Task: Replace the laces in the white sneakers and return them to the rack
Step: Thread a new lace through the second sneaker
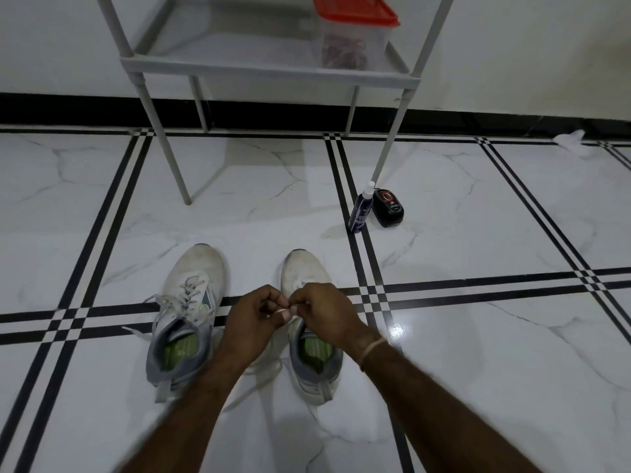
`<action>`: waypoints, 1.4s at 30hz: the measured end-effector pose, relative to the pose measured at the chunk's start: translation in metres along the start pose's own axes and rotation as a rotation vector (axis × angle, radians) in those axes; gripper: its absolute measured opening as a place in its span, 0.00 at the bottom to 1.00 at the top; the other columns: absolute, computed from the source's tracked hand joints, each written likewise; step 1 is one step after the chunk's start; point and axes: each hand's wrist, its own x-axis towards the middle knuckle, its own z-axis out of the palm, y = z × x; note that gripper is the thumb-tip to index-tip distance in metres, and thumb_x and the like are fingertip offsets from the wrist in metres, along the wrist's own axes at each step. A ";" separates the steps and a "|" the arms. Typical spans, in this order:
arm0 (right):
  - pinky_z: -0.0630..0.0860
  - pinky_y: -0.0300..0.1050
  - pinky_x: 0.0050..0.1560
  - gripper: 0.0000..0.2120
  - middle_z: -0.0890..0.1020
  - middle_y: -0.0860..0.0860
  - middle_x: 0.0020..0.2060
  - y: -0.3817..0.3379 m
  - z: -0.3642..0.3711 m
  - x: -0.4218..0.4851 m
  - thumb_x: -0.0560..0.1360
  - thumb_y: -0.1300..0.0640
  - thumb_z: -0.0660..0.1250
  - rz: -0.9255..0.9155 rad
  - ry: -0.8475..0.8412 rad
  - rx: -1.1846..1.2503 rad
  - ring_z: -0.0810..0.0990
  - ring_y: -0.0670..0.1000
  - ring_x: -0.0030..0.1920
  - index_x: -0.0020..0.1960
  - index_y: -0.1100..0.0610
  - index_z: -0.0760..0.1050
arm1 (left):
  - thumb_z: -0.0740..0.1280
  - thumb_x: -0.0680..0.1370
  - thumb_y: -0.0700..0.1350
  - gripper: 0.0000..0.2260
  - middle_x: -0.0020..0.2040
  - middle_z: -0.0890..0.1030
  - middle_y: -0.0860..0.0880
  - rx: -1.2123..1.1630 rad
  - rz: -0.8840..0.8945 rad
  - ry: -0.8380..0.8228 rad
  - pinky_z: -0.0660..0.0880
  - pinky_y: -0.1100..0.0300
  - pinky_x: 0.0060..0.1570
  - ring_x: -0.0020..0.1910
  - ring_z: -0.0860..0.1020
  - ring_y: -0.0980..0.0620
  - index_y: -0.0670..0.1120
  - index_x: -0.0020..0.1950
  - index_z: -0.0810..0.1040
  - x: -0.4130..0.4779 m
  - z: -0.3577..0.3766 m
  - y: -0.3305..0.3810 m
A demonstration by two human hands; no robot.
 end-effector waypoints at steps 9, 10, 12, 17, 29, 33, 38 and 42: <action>0.67 0.36 0.31 0.07 0.82 0.52 0.38 -0.010 -0.034 0.000 0.81 0.58 0.69 0.109 -0.035 0.936 0.73 0.44 0.33 0.44 0.56 0.78 | 0.71 0.76 0.54 0.07 0.45 0.77 0.55 0.282 0.248 0.372 0.77 0.49 0.43 0.47 0.79 0.48 0.55 0.48 0.75 -0.010 0.001 0.017; 0.65 0.35 0.29 0.07 0.81 0.51 0.37 -0.014 -0.041 0.000 0.82 0.57 0.68 0.119 -0.035 1.041 0.72 0.44 0.32 0.45 0.54 0.77 | 0.69 0.78 0.57 0.07 0.46 0.79 0.55 0.162 0.229 0.263 0.79 0.52 0.44 0.48 0.80 0.51 0.56 0.50 0.76 -0.015 0.008 0.026; 0.64 0.35 0.28 0.06 0.79 0.49 0.37 -0.015 -0.054 0.003 0.83 0.56 0.65 0.143 -0.022 1.257 0.70 0.44 0.32 0.48 0.54 0.77 | 0.68 0.80 0.54 0.07 0.47 0.84 0.54 -0.145 0.070 -0.033 0.79 0.61 0.45 0.48 0.82 0.56 0.55 0.56 0.78 -0.021 0.020 0.041; 0.68 0.32 0.27 0.04 0.77 0.47 0.37 0.025 -0.078 -0.006 0.82 0.57 0.63 0.261 0.294 1.753 0.72 0.41 0.30 0.49 0.53 0.74 | 0.65 0.83 0.42 0.06 0.40 0.83 0.48 -0.609 -0.253 0.111 0.73 0.63 0.35 0.40 0.79 0.49 0.45 0.47 0.78 -0.005 0.011 0.020; 0.70 0.33 0.30 0.07 0.76 0.49 0.37 -0.006 -0.042 -0.023 0.77 0.60 0.68 0.385 0.136 1.645 0.72 0.43 0.33 0.55 0.60 0.78 | 0.66 0.81 0.55 0.08 0.37 0.83 0.54 0.005 0.195 0.060 0.79 0.55 0.37 0.36 0.81 0.55 0.53 0.47 0.80 -0.004 0.032 0.045; 0.66 0.33 0.28 0.05 0.76 0.49 0.37 0.005 -0.040 -0.028 0.81 0.61 0.67 0.432 0.126 1.479 0.70 0.44 0.32 0.55 0.59 0.79 | 0.63 0.79 0.61 0.13 0.49 0.83 0.56 0.059 0.216 0.090 0.80 0.51 0.49 0.51 0.81 0.53 0.57 0.58 0.79 -0.003 0.013 0.022; 0.64 0.34 0.26 0.01 0.78 0.50 0.35 -0.007 -0.037 -0.024 0.78 0.62 0.71 0.399 0.182 1.354 0.69 0.43 0.29 0.50 0.59 0.80 | 0.64 0.83 0.51 0.07 0.42 0.84 0.57 0.048 0.179 -0.036 0.75 0.63 0.44 0.41 0.81 0.61 0.53 0.51 0.81 -0.001 0.029 0.042; 0.71 0.35 0.30 0.05 0.77 0.52 0.38 0.009 -0.046 -0.020 0.77 0.64 0.70 0.435 0.250 1.478 0.74 0.45 0.34 0.53 0.61 0.79 | 0.64 0.83 0.47 0.11 0.36 0.80 0.57 0.052 0.161 0.060 0.82 0.48 0.43 0.36 0.79 0.57 0.51 0.41 0.77 0.000 0.008 0.027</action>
